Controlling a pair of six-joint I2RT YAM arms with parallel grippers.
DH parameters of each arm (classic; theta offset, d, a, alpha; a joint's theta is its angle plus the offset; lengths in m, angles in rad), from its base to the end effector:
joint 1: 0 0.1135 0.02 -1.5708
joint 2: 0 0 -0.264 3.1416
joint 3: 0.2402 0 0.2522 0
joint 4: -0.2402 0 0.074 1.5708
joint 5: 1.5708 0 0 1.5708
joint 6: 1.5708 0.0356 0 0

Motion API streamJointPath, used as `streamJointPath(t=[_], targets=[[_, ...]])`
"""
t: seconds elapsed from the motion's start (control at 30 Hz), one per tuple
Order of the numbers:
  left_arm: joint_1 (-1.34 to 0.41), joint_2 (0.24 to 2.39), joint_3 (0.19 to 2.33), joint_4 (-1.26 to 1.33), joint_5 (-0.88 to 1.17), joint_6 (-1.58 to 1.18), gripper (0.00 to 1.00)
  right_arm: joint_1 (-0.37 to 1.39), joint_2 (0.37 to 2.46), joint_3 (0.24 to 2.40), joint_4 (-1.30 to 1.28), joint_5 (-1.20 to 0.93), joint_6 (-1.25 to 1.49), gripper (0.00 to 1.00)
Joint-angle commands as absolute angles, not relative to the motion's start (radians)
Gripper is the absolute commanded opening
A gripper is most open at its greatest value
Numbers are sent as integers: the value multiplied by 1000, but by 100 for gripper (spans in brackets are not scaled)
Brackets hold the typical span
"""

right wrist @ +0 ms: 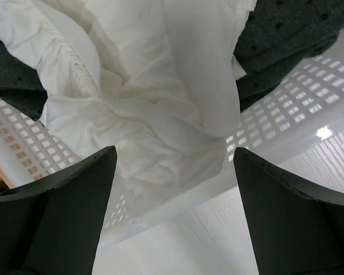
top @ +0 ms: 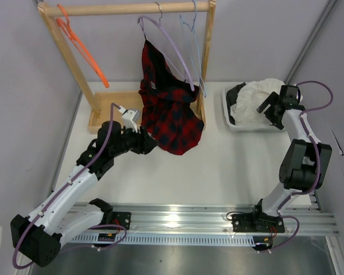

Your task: Place the skirt on the hanger

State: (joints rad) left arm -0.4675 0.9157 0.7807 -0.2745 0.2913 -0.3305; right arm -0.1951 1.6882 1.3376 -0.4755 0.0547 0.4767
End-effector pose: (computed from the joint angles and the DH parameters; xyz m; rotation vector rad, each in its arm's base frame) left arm 0.1821 -0.1034 0.3063 0.3360 2.0244 -0.7968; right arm 0.3683 -0.0748 0.2673 0.8140 2.2538 0.0664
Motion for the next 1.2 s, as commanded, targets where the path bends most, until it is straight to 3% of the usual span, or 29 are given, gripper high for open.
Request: streamJointPath(t=[0.0, 0.47, 0.67, 0.7, 0.77, 0.8, 0.9, 1.17], targets=[[-472, 897, 781, -262, 291, -307, 54, -207, 1742, 1387, -466, 52, 448, 90], [-472, 890, 775, -262, 302, -311, 54, -206, 1792, 1394, -462, 48, 462, 86], [-472, 891, 778, -264, 304, -311, 54, -206, 1809, 1428, -451, 12, 469, 58], [-472, 893, 776, -262, 302, -311, 54, -206, 1812, 1437, -454, 11, 471, 44], [-472, 891, 779, -264, 302, -310, 54, -206, 1815, 1471, -459, 12, 476, 32], [-472, 891, 779, -264, 302, -310, 54, -204, 1819, 1485, -463, 12, 477, 20], [-472, 890, 778, -262, 299, -310, 54, -199, 1818, 1540, -474, 11, 491, 2], [-472, 884, 781, -265, 293, -305, 54, -138, 1806, 1747, -526, -8, 506, 0]])
